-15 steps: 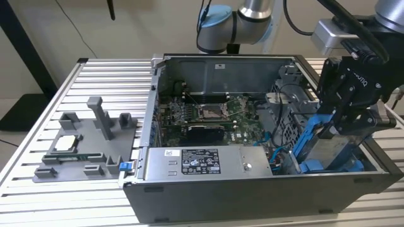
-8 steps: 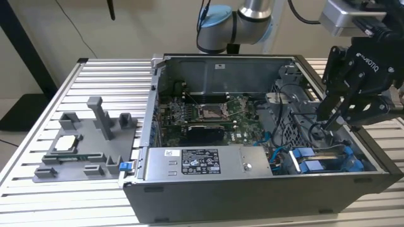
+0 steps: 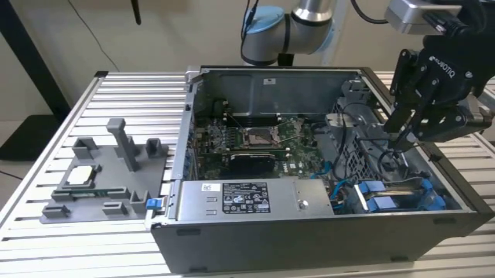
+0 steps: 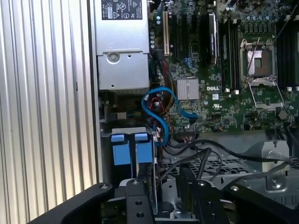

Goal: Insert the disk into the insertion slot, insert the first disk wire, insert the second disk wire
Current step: 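Insert the disk into the insertion slot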

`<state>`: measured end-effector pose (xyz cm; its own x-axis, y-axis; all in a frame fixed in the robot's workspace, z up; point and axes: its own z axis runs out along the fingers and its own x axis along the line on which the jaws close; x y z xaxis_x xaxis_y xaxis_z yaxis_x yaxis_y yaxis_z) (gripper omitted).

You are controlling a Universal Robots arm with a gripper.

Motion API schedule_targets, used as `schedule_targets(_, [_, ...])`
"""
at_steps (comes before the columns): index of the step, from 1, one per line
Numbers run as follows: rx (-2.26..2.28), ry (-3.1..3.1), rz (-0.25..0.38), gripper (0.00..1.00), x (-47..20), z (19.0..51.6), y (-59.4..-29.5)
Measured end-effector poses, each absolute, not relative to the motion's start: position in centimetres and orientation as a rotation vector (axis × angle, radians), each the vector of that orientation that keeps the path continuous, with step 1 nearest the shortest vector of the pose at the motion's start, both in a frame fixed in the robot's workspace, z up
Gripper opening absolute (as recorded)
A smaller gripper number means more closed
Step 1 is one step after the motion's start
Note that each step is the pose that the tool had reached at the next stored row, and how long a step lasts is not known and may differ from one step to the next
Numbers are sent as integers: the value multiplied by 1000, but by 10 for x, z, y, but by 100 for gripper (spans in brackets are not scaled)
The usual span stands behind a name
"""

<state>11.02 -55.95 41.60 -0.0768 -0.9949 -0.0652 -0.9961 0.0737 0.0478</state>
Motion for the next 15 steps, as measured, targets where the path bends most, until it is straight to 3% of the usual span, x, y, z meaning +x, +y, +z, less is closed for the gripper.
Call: schedule_targets(15, [-2123, 2289, 122, 100, 111, 415, -543])
